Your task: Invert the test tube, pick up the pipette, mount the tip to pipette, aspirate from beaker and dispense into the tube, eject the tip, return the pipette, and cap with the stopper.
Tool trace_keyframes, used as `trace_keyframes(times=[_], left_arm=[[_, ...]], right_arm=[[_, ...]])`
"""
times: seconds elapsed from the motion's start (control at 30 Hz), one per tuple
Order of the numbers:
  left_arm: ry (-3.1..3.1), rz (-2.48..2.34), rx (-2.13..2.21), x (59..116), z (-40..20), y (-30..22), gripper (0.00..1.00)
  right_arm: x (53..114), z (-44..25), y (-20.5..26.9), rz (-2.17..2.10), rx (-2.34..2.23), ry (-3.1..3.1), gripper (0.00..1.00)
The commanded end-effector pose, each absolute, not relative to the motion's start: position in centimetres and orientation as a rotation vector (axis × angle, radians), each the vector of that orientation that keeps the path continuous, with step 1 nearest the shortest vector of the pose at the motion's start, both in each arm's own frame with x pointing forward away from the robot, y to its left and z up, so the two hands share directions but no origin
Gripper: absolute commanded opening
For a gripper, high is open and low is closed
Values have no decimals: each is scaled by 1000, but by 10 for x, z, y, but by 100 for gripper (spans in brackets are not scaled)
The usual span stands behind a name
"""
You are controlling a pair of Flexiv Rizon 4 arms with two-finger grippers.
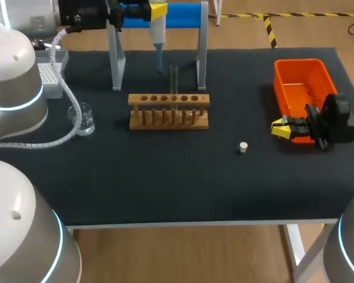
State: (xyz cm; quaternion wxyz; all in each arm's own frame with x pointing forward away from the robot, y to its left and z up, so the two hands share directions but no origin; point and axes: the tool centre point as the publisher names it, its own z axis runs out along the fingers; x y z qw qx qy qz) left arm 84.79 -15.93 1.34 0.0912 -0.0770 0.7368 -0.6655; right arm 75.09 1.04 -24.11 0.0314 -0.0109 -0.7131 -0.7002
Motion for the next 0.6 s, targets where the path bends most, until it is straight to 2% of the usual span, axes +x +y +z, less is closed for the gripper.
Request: trace_keyframes(times=[0.03,0.6], left_arm=[[2191,-1990,-212,842,14,-172,0],[2274,-2038,-106,829,12,-206,0]], right_arm=[[750,-241,10,-2157,-33,-2197,0],[750,-241,10,-2157,-33,-2197,0]])
